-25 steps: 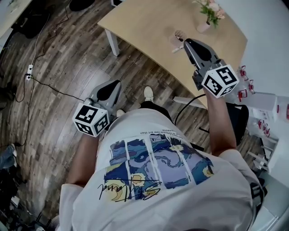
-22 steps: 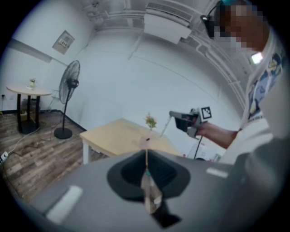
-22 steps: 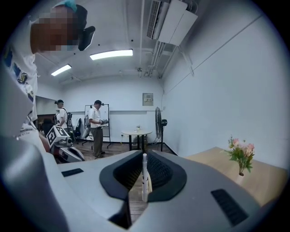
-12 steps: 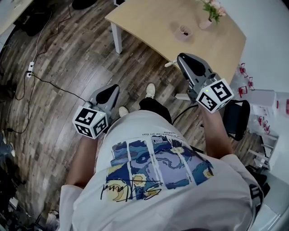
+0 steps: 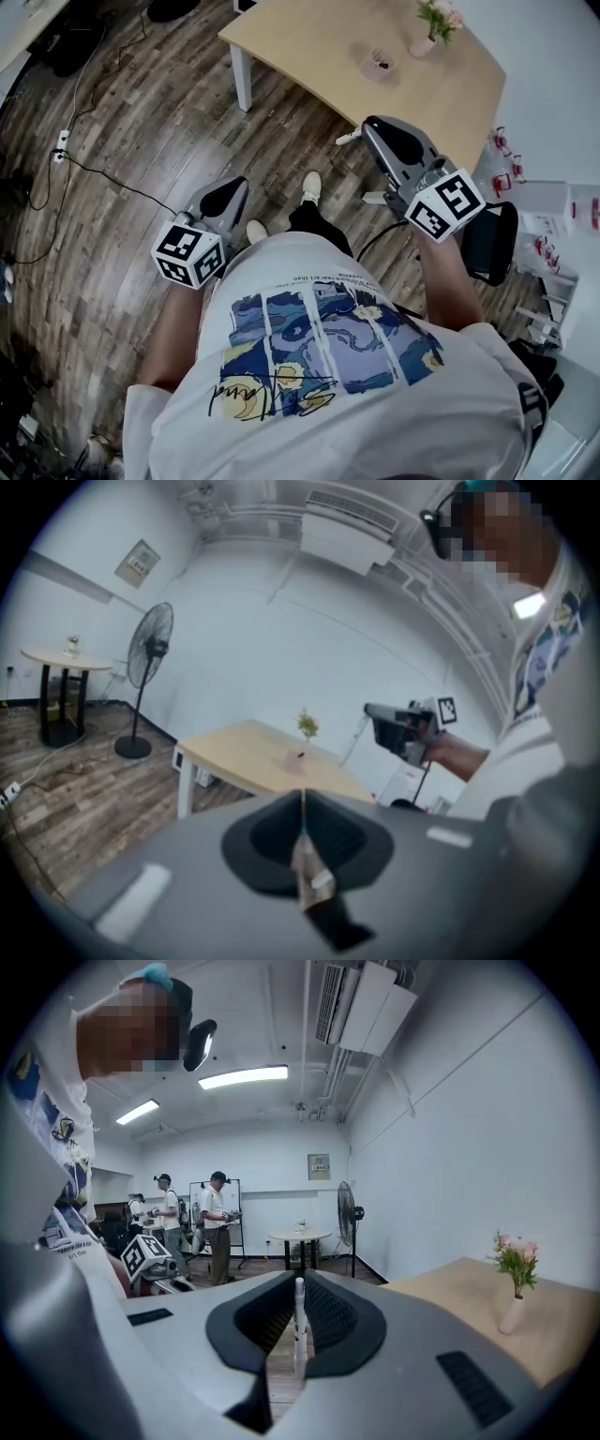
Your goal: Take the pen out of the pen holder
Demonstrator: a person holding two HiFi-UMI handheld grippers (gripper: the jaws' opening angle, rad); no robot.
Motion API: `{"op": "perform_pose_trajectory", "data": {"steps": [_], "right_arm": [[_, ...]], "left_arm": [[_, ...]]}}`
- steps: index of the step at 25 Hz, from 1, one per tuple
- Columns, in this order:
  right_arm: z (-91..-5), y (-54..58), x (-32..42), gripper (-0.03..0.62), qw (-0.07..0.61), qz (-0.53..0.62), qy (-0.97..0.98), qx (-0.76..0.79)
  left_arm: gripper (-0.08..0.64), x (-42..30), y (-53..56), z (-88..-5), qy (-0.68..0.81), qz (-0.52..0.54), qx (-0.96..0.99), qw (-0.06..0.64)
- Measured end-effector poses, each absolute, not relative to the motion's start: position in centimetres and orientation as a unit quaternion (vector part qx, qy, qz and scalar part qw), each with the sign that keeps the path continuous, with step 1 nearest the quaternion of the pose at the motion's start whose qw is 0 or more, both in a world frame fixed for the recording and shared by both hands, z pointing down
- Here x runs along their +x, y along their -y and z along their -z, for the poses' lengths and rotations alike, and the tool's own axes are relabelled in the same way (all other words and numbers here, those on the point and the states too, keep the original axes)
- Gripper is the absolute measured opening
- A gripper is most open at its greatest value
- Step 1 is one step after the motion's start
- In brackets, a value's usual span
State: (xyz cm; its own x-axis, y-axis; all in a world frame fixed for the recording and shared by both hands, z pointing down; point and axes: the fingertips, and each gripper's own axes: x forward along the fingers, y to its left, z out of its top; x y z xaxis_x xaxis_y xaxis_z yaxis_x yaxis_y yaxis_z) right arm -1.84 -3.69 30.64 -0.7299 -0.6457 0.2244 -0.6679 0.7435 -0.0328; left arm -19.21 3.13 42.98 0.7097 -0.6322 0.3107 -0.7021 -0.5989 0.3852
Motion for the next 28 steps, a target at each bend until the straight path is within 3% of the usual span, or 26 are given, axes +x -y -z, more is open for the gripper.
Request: {"op": "perform_pose_trajectory", "data": {"steps": [28], "right_arm": [[-31.2, 5.4, 0.4, 0.028, 0.105, -0.053, 0.930, 0.349]], "left_arm": [[0.014, -18.6, -2.4, -43.3, 0.393, -0.084, 0.882, 0.247]]}}
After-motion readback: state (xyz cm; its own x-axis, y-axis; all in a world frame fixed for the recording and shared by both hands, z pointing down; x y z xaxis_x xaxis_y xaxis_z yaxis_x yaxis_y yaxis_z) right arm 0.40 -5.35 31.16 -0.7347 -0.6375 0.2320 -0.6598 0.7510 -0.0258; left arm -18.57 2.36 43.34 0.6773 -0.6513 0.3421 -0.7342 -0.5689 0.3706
